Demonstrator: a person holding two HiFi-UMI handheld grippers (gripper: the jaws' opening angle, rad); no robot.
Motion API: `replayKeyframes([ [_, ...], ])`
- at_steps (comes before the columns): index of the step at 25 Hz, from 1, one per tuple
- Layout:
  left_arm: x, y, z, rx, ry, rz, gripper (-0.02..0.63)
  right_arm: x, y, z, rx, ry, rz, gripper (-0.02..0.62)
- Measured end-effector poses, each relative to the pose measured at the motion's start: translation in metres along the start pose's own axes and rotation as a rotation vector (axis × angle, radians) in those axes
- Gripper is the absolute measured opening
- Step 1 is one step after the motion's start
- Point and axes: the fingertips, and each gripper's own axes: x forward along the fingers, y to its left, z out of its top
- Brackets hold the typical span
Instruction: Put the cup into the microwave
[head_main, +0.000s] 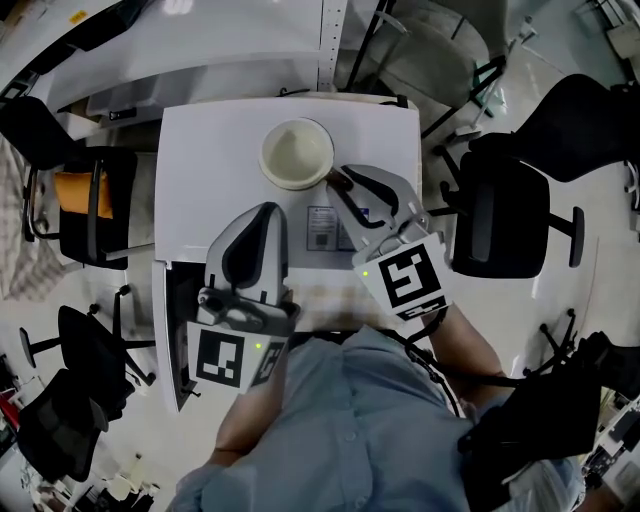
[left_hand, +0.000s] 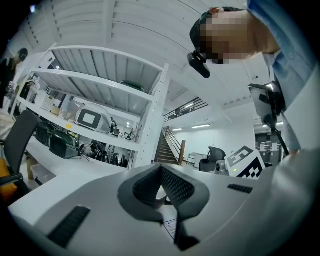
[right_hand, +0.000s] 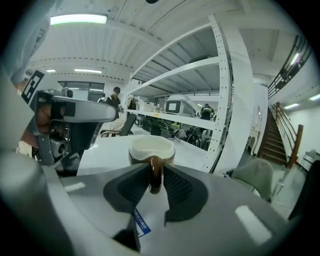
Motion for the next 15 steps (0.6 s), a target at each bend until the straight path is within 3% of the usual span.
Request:
replayKeyframes([
  [9, -0.011, 0.009, 0.002, -0.008, -0.006, 0.012, 0.005, 0.008, 0.003, -0.001, -0.062, 0.022, -0.037, 0.069],
  [15, -0.012, 0.01, 0.002, -0.01, -0.006, 0.013, 0.005, 0.009, 0.006, 0.001, -0.005, -0.006, -0.01, 0.063],
])
